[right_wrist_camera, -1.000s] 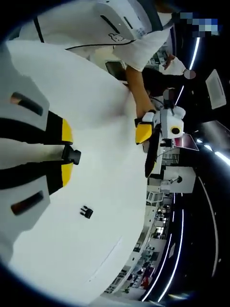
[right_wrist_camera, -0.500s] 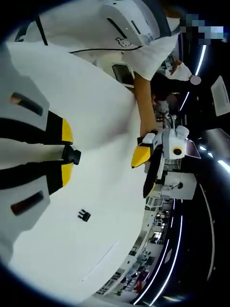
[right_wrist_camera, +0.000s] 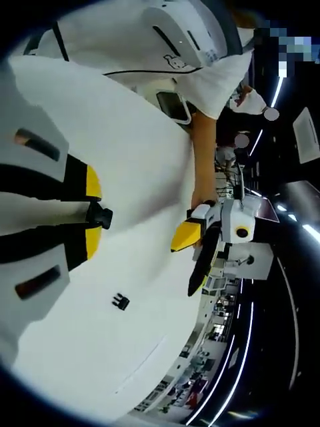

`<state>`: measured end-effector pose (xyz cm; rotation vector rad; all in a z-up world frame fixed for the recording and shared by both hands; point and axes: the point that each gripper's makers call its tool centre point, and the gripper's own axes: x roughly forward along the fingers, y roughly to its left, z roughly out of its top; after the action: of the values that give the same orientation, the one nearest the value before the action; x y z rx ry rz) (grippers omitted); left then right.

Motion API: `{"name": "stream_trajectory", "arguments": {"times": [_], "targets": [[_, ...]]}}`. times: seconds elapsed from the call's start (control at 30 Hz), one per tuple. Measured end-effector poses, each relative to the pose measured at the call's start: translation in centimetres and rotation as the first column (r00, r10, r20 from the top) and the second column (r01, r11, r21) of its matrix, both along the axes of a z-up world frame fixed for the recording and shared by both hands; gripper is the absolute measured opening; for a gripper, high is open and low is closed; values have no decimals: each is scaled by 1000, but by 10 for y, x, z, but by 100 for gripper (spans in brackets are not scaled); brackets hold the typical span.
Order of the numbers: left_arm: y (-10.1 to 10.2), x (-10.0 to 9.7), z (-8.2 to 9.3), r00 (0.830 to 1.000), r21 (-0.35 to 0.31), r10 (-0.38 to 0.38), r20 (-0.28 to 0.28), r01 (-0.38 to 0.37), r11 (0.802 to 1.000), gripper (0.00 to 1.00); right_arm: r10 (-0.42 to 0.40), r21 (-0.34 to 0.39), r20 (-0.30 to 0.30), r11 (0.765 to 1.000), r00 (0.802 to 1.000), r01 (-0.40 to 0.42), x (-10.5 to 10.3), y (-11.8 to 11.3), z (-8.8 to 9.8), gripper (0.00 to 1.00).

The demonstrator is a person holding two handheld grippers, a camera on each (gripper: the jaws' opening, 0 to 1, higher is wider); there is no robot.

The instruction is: Snap the two parts of the plastic buckle together until the buckle closes and remains connected.

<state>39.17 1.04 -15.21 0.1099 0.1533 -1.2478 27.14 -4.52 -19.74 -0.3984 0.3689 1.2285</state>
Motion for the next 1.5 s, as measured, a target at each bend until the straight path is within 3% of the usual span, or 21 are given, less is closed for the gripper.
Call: {"name": "stream_trajectory", "arguments": {"times": [0.53, 1.03, 1.27, 1.5], "targets": [[-18, 12, -16, 998, 19, -53, -24, 53, 998, 80, -1, 11, -15, 1000, 1000, 1, -3, -1, 1, 12], [-42, 13, -30, 987, 60, -144, -69, 148, 987, 78, -20, 2, -29, 1000, 999, 20, -4, -7, -1, 12], [-50, 13, -42, 985, 156, -170, -37, 173, 972, 72, -44, 5, -15, 999, 999, 44, -2, -10, 3, 12], [-57, 13, -45, 980, 186, -192, -40, 197, 963, 72, -56, 6, -14, 998, 998, 56, -4, -12, 4, 12]]}}
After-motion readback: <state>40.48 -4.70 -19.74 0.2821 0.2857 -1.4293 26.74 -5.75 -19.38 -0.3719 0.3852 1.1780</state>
